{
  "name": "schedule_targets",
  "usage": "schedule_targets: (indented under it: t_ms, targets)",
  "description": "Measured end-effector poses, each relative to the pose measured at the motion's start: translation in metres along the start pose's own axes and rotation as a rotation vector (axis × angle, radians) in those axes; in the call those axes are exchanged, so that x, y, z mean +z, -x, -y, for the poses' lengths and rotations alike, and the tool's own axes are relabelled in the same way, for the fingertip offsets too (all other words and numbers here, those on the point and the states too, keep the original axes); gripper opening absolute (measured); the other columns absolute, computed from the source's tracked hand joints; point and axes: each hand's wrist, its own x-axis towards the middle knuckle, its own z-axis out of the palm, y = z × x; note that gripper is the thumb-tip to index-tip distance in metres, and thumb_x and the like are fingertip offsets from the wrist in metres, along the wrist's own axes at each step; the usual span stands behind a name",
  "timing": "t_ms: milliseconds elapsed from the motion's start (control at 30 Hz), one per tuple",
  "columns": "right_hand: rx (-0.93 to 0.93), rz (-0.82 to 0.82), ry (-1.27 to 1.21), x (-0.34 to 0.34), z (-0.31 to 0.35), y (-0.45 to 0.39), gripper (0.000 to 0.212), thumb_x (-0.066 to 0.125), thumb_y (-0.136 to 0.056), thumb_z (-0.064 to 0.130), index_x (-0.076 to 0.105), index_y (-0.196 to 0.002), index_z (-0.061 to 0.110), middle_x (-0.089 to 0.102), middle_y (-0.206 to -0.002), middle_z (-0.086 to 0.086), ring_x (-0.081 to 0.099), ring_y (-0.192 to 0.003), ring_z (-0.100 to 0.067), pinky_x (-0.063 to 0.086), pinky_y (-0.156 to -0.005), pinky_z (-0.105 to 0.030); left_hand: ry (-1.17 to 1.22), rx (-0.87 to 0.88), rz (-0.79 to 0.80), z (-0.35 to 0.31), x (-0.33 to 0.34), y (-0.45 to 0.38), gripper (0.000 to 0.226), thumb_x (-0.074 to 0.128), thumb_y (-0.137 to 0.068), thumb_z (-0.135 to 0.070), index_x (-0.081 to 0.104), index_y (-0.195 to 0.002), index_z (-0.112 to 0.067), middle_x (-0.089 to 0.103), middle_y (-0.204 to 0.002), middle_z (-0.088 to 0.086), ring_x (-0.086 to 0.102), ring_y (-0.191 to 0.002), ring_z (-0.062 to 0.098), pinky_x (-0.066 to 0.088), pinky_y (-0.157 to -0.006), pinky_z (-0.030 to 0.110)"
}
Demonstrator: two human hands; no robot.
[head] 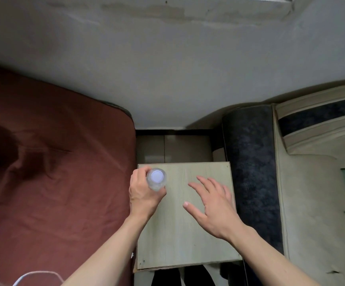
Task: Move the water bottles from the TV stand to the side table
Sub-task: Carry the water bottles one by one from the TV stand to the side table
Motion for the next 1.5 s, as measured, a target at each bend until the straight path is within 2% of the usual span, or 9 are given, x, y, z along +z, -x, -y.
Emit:
schedule_targets:
  t_ms: [233, 400, 500, 733, 900, 1033, 1167, 1333, 1500]
  targets:
    - [0.017, -0.009, -0.004, -0.006, 0.005, 0.003, 0.081, 0.015, -0.077, 0.078, 0.03, -0.147, 0.041, 0.016, -0.162, 0.01, 0.005, -0.15, -0.019, 0.004, -0.121, -0.049, -0.001, -0.006, 0.125, 0.003, -0.01, 0.0, 0.058, 0.084, -0.061, -0.02, 0.057, -0.112, -0.026, 0.056, -0.107, -0.008, 0.056, -0.098, 0.018, 0.052, -0.082, 0.039]
    - [0.034, -0.035, 0.026, -0.019, 0.013, 0.007, 0.084, 0.009, -0.075, 0.077, 0.029, -0.147, 0.039, 0.019, -0.161, 0.008, 0.008, -0.149, -0.019, 0.006, -0.121, -0.048, -0.127, 0.028, 0.167, -0.004, -0.027, 0.005, 0.069, 0.085, -0.063, -0.033, 0.056, -0.124, -0.022, 0.057, -0.119, -0.004, 0.055, -0.11, 0.019, 0.047, -0.089, 0.031]
    - [0.03, -0.051, 0.008, -0.031, 0.02, 0.013, 0.084, 0.01, -0.074, 0.077, 0.031, -0.146, 0.039, 0.02, -0.161, 0.008, 0.011, -0.149, -0.018, 0.008, -0.12, -0.048, -0.212, 0.043, 0.174, -0.011, -0.042, 0.01, 0.074, 0.086, -0.062, -0.045, 0.056, -0.125, -0.022, 0.055, -0.125, -0.004, 0.054, -0.115, 0.022, 0.048, -0.092, 0.038]
    - [-0.009, -0.115, 0.01, -0.067, 0.042, 0.036, 0.081, 0.014, -0.076, 0.077, 0.033, -0.146, 0.04, 0.019, -0.161, 0.009, 0.012, -0.149, -0.019, 0.009, -0.12, -0.05, -0.39, 0.102, 0.178, -0.055, -0.093, 0.032, 0.077, 0.076, -0.062, -0.067, 0.053, -0.126, -0.03, 0.049, -0.127, -0.011, 0.05, -0.114, 0.019, 0.046, -0.086, 0.038]
    - [-0.073, -0.15, 0.055, -0.096, 0.051, 0.062, 0.065, 0.031, -0.091, 0.069, 0.031, -0.148, 0.038, 0.017, -0.162, 0.007, 0.009, -0.149, -0.021, 0.005, -0.12, -0.052, -0.468, 0.212, 0.176, -0.09, -0.132, 0.052, 0.076, 0.077, -0.06, -0.069, 0.057, -0.125, -0.036, 0.047, -0.135, -0.007, 0.049, -0.121, 0.02, 0.046, -0.092, 0.04]
    - [-0.108, -0.197, 0.072, -0.12, 0.058, 0.093, 0.074, 0.023, -0.083, 0.075, 0.032, -0.147, 0.039, 0.017, -0.162, 0.007, 0.009, -0.149, -0.021, 0.007, -0.12, -0.051, -0.512, 0.262, 0.168, -0.121, -0.162, 0.073, 0.08, 0.075, -0.062, -0.072, 0.054, -0.131, -0.037, 0.045, -0.141, -0.005, 0.045, -0.128, 0.021, 0.044, -0.096, 0.041]
    - [-0.152, -0.265, 0.127, -0.138, 0.064, 0.128, 0.064, 0.033, -0.091, 0.07, 0.029, -0.148, 0.041, 0.014, -0.163, 0.007, 0.007, -0.15, -0.021, 0.005, -0.12, -0.051, -0.56, 0.333, 0.16, -0.153, -0.189, 0.102, 0.081, 0.065, -0.067, -0.078, 0.049, -0.136, -0.039, 0.041, -0.145, -0.009, 0.041, -0.133, 0.018, 0.042, -0.101, 0.039]
    - [-0.143, -0.353, 0.134, -0.154, 0.078, 0.161, 0.084, 0.012, -0.075, 0.079, 0.032, -0.147, 0.041, 0.018, -0.162, 0.006, 0.01, -0.149, -0.022, 0.006, -0.119, -0.051, -0.636, 0.426, 0.13, -0.18, -0.21, 0.125, 0.084, 0.053, -0.069, -0.085, 0.041, -0.141, -0.042, 0.032, -0.155, -0.013, 0.034, -0.138, 0.02, 0.038, -0.108, 0.044]
    - [-0.118, -0.406, 0.145, -0.159, 0.087, 0.182, 0.083, 0.012, -0.077, 0.079, 0.031, -0.148, 0.04, 0.019, -0.162, 0.006, 0.006, -0.15, -0.022, 0.003, -0.119, -0.052, -0.646, 0.481, 0.121, -0.184, -0.211, 0.134, 0.087, 0.052, -0.07, -0.085, 0.038, -0.144, -0.041, 0.024, -0.161, -0.013, 0.031, -0.14, 0.022, 0.035, -0.11, 0.049]
